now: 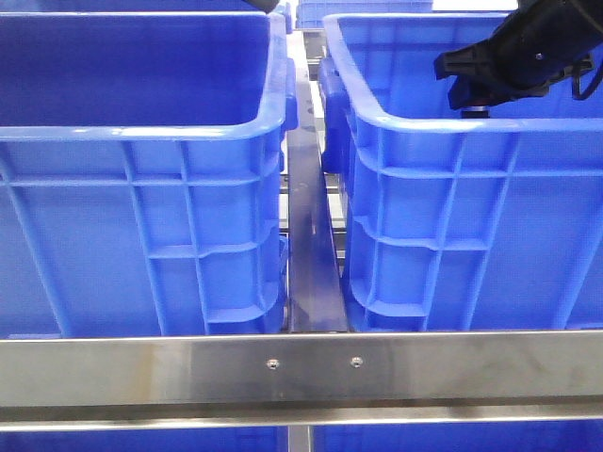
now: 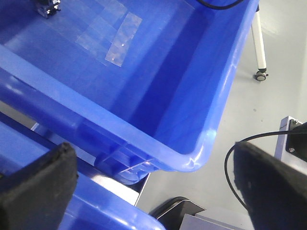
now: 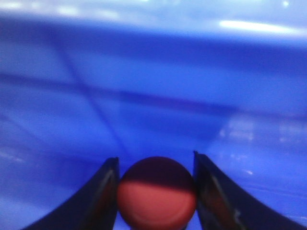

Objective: Pick red and yellow buttons and place in box
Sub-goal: 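Lower the red button into the empty bin with the right gripper and release, then reach the left gripper down into the full bin toward a yellow button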

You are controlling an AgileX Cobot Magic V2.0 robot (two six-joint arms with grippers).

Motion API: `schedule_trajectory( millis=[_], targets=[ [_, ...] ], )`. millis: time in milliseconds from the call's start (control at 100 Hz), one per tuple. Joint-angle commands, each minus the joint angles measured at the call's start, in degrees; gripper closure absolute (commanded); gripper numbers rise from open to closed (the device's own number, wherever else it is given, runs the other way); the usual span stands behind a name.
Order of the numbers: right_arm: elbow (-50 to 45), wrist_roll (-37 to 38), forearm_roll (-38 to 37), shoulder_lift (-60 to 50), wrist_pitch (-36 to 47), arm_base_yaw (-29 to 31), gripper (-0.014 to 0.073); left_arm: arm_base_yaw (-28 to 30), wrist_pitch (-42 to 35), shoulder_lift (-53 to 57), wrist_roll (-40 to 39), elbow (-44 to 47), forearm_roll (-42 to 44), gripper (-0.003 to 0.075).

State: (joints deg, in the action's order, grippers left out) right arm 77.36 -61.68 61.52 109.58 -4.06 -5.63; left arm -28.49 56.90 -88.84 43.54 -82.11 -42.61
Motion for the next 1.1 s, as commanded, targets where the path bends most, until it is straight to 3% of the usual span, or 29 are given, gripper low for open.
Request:
schedule_trajectory(
  millis=[0,150,300,370,770,1090],
  targets=[
    [2.0,-0.6,0.6,-2.2,1.2,0.3,0.0378,-0.3,-1.2,2.4,0.1,-1.9,-3.5,0.01],
    [2.0,-0.6,0.6,-2.0,0.9,0.3,0.0365,-0.3,-1.2,2.4,0.1,-1.9,-3.5,0.01],
    [2.0,-0.6,0.6,-2.0,-0.4,0.3,0.019,-0.3,-1.2,2.4,0.1,-1.9,-3.5,0.01],
    [2.0,-0.6,0.6,-2.0,-1.3,0.3,0.0147,-0.3,-1.2,2.4,0.1,-1.9,-3.5,0.01],
    [0.3,-0.6,0.6,-8.5,-1.6,0.3,0.0148,-0.3,-1.2,2.4,0.1,-1.9,-3.5,0.01],
    [-13.2,-0.6,0.6,-23.3,2.0,0.9,0.0149,-0.3,-1.2,2.4,0.1,-1.9,-3.5,0.0101]
  ],
)
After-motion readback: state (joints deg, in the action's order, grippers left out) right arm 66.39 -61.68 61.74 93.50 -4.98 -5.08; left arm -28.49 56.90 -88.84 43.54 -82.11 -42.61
